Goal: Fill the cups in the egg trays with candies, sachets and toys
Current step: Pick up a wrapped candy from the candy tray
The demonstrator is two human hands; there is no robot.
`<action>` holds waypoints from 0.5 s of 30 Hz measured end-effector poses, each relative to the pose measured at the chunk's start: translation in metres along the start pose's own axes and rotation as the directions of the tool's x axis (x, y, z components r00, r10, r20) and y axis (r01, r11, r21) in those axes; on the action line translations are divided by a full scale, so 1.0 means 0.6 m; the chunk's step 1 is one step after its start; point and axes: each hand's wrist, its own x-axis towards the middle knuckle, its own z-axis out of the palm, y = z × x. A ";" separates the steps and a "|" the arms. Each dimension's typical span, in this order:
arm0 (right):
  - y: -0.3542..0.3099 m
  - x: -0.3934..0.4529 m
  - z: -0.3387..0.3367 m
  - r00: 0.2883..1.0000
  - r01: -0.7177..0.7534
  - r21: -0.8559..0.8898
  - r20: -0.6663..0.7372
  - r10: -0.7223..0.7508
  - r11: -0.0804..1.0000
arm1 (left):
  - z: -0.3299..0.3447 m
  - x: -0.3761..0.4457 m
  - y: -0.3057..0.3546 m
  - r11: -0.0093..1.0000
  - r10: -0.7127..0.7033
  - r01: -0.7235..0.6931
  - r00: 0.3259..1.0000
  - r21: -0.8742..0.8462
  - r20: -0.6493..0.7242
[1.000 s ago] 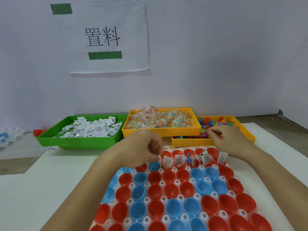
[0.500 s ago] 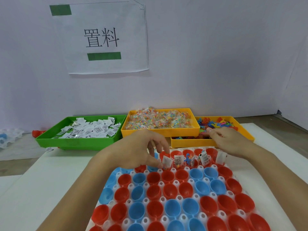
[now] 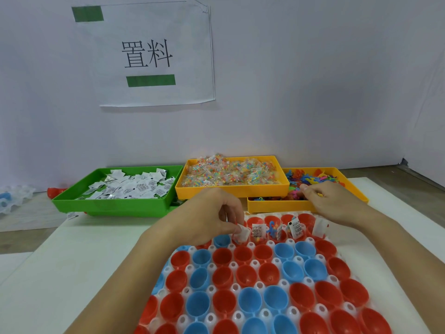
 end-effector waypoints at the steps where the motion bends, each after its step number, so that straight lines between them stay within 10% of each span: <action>1: 0.000 0.000 0.000 1.000 0.001 0.000 -0.003 -0.001 1.000 | -0.002 -0.001 -0.001 1.000 0.005 -0.005 1.000 -0.007 0.000; 15: 0.003 0.001 0.000 1.000 0.026 0.001 0.000 -0.026 1.000 | -0.012 -0.008 -0.001 0.999 0.031 -0.032 0.997 0.018 0.072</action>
